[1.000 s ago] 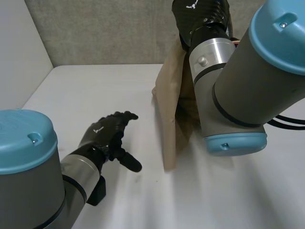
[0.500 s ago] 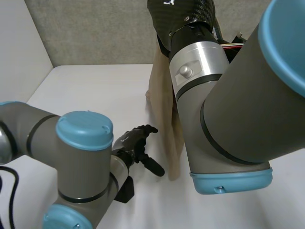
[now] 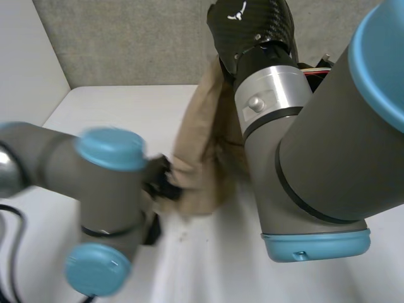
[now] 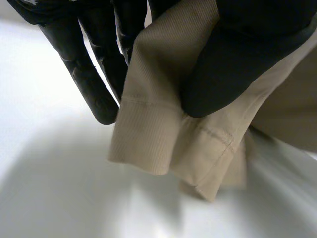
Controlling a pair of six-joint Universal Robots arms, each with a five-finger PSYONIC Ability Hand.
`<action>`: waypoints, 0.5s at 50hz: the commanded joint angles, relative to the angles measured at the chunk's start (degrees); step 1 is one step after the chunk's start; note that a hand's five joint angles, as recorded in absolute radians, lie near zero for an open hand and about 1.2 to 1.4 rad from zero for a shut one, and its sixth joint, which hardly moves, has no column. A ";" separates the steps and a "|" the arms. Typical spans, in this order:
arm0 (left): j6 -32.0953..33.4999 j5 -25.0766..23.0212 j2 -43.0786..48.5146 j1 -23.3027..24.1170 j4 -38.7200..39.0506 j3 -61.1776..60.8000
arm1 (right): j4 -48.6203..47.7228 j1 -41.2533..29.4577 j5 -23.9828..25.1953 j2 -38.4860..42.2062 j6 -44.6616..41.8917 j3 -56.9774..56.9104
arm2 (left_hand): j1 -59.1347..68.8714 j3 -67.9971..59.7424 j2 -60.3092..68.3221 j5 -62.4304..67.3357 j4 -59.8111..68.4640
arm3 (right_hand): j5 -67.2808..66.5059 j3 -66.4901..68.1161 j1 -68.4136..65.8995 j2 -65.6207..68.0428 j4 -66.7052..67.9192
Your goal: Fold the shorts.
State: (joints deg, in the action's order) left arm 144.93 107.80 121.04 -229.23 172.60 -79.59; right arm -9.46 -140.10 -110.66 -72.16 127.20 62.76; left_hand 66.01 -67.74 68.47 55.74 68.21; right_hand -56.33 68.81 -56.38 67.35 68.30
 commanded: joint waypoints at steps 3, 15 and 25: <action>21.16 -2.76 -25.64 -12.99 0.90 -6.81 | 3.57 3.78 0.27 -4.65 0.77 3.42 | 13.99 -12.26 11.53 14.26 11.79 | -13.67 11.19 -23.62 12.65 11.70; 32.34 -10.67 -52.21 -19.58 4.67 -2.86 | 9.02 4.31 0.36 -16.25 3.67 4.21 | 13.99 -12.26 11.53 14.26 11.79 | -13.67 11.19 -23.62 12.65 11.70; 32.52 -16.48 -57.41 -21.34 3.19 2.59 | 14.38 4.31 0.45 -24.52 3.76 2.37 | 13.99 -12.26 11.53 14.26 11.79 | -13.67 11.19 -23.62 12.65 11.70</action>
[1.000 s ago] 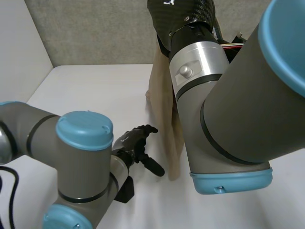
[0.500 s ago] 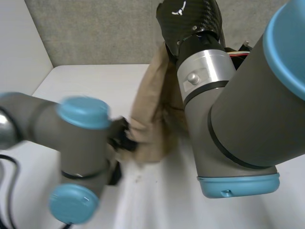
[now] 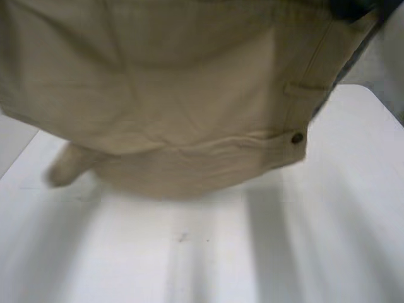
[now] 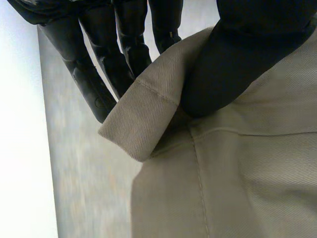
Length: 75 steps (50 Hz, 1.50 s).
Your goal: Fold the shorts.
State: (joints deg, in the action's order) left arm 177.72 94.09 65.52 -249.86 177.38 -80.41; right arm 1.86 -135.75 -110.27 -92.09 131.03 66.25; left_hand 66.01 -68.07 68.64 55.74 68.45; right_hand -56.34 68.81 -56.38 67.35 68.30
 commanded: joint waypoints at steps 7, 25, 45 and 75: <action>-0.27 -2.77 1.79 -0.71 -3.53 2.19 | 4.11 0.22 0.58 -3.02 0.37 2.38 | 13.99 -11.93 11.36 14.26 11.55 | -13.66 11.19 -23.62 12.65 11.70; 1.22 -2.42 38.96 -0.80 3.92 4.81 | 0.52 10.86 12.18 22.99 11.88 1.53 | 13.99 -11.93 11.36 14.26 11.55 | -13.66 11.19 -23.62 12.65 11.70; 21.79 3.29 73.35 2.01 33.46 33.65 | -24.11 14.46 17.54 55.70 2.48 -23.18 | -56.01 58.07 -58.64 -55.74 -58.45 | 56.34 -58.81 46.38 -57.35 -58.30; 14.94 4.70 24.58 8.69 12.29 -22.85 | 3.06 24.04 27.56 20.81 15.31 16.55 | -55.97 58.03 -58.60 -55.70 -58.40 | 56.34 -58.81 46.38 -57.35 -58.30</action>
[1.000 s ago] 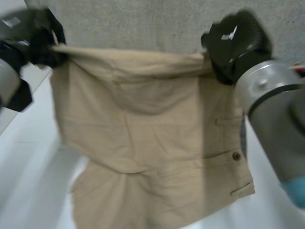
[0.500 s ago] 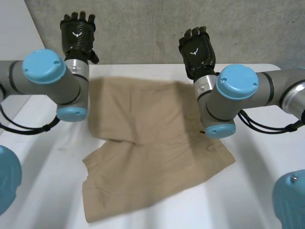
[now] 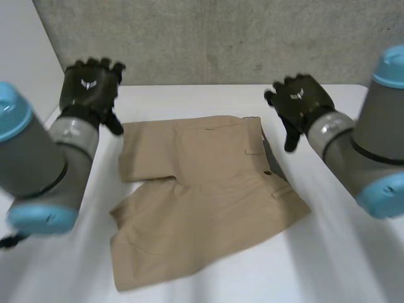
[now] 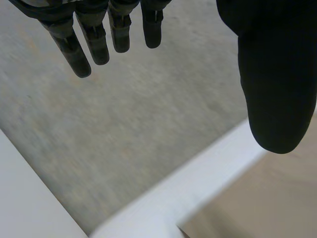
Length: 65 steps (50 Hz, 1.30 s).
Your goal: Fold the shorts.
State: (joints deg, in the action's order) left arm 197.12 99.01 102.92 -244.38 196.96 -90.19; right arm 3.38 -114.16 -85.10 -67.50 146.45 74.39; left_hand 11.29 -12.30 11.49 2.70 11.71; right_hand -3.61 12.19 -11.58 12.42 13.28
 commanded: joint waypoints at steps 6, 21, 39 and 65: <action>-9.79 -0.13 -21.58 4.96 -13.15 -21.05 | 1.01 8.78 11.70 -7.65 -1.95 21.31 | -0.24 1.25 -0.44 -1.65 -0.65 | -0.68 2.10 -2.71 1.86 1.00; -17.82 0.22 -22.50 7.60 -19.24 -28.82 | -9.62 15.81 20.59 -6.42 -5.47 32.92 | 2.63 -1.61 2.42 1.21 2.21 | -13.30 14.72 -15.32 14.48 13.62; -17.64 1.36 -16.87 11.82 -19.24 -29.61 | -16.13 15.20 22.00 1.84 -5.91 31.96 | 7.00 -5.99 6.80 5.59 6.58 | -27.26 28.68 -29.28 28.44 27.58; -17.03 2.85 -15.64 13.84 -18.98 -29.34 | -22.55 14.94 20.50 -1.50 0.40 30.55 | 7.00 -5.99 6.80 5.59 6.58 | -66.39 67.81 -68.42 67.58 66.72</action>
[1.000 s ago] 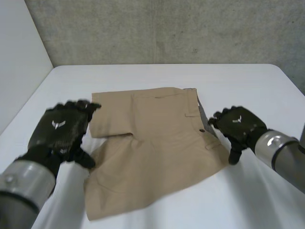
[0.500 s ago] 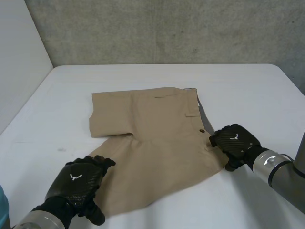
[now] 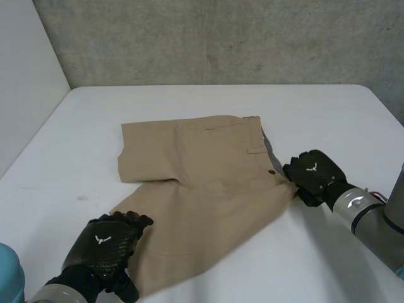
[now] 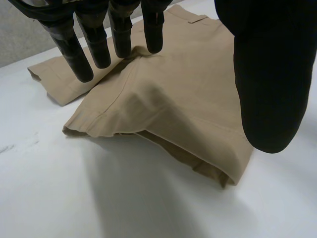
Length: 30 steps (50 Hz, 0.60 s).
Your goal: Fold the shorts.
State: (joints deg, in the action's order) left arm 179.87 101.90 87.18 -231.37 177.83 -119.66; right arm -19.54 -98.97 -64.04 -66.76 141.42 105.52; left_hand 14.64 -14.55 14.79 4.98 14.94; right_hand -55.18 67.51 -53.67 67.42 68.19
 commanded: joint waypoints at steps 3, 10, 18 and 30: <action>0.22 -0.03 0.89 1.71 0.32 0.13 | 0.55 -1.13 -1.26 -2.24 8.50 -0.76 | 4.99 -5.08 4.84 4.65 4.69 | -14.82 12.49 -26.33 12.58 11.81; 0.05 1.11 4.67 5.83 0.41 1.18 | 0.64 -4.47 -3.80 -2.06 9.84 -0.76 | 10.88 -10.97 10.73 10.55 10.58 | -14.82 12.49 -26.33 12.58 11.81; 0.31 6.65 8.54 10.41 1.29 2.59 | 0.64 -4.65 -5.13 -1.80 9.66 -0.85 | 11.72 -11.81 11.57 11.39 11.42 | -14.82 12.49 -26.33 12.58 11.81; 0.57 9.81 14.60 11.90 4.36 5.14 | 0.82 -4.12 -5.13 -2.32 9.84 -0.41 | 14.07 -14.16 13.92 13.73 13.77 | -14.82 12.49 -26.33 12.58 11.81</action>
State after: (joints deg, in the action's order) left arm 180.35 111.52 99.70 -219.22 180.64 -115.39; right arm -18.77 -103.32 -69.25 -68.85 151.19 104.85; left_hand 23.07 -23.20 23.16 13.44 23.32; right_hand -55.91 67.72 -54.44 67.42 68.22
